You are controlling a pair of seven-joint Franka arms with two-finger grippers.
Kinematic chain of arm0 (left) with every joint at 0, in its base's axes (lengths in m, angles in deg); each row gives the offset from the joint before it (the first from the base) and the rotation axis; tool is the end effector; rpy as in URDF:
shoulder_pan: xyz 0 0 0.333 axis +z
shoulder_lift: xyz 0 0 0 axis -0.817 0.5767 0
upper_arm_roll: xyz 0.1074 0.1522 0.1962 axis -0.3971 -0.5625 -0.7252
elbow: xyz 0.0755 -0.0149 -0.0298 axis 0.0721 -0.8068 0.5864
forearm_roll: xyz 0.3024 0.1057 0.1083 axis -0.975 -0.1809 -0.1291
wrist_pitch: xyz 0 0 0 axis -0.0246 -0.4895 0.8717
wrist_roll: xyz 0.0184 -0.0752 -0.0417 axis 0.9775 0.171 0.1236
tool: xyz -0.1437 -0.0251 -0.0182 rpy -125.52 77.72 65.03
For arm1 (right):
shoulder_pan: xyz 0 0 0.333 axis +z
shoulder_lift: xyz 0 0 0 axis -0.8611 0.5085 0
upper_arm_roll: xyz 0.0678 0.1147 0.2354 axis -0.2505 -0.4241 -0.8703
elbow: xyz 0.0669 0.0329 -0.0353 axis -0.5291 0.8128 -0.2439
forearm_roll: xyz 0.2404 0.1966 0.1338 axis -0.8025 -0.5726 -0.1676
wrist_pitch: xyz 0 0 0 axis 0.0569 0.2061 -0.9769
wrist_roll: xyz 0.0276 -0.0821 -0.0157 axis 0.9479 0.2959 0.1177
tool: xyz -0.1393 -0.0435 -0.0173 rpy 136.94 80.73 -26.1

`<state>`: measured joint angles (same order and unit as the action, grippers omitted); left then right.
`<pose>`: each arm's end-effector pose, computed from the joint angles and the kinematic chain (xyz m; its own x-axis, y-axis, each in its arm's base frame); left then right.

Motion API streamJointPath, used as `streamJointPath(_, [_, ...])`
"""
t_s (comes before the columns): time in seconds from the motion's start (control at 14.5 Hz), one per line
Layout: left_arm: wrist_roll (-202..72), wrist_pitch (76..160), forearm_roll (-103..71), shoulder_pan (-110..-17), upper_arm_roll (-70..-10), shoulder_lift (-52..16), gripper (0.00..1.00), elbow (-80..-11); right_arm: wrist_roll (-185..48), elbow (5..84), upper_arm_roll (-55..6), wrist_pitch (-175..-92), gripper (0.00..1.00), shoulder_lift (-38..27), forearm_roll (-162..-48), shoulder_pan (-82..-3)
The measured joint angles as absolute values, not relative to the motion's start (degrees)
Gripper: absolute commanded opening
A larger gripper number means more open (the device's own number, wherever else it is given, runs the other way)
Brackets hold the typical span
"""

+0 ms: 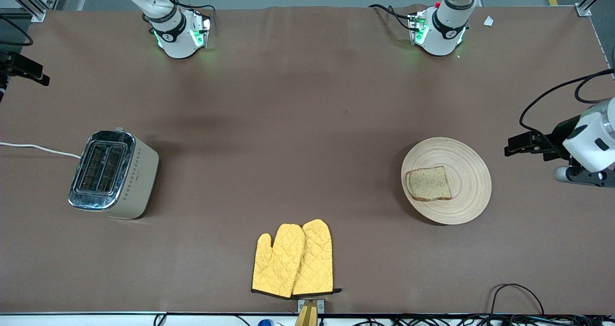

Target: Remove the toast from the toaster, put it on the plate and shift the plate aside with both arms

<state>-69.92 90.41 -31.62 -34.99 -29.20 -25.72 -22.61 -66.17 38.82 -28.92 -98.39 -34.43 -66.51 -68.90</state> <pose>0.5641 -0.0418 0.4840 0.9912 -0.1224 -0.0510 -0.1206 -0.9920 0.0376 0.4434 -0.0843 0.5476 0.9894 -0.0566 -0.1339 -0.0562 -0.9984 0.0072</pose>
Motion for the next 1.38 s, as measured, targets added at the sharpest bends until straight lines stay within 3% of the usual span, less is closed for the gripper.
streamJointPath(0.28, [-69.8,86.9,-31.73,-43.69,-37.13,-32.95,1.0,-23.77,-66.14,38.78,-29.08,-100.37,1.0,-34.43,-66.48,-69.22])
streamJointPath(0.69, [-67.65,85.62,-28.49,-51.16,-46.5,-42.85,1.0,-33.26,-66.14,38.75,-29.3,-101.54,1.0,-34.43,-66.48,-69.2])
streamJointPath(1.1, [-63.11,85.95,-27.36,-53.65,-48.31,-49.46,1.0,-39.94,-66.16,38.75,-29.29,-101.97,1.0,-34.43,-67.04,-69.2])
streamJointPath(1.38, [-63.28,86.33,-26.29,-53.74,-48.75,-50.85,1.0,-40.6,-66.48,38.69,-29.75,-102.03,1.0,-34.46,-69.38,-69.0])
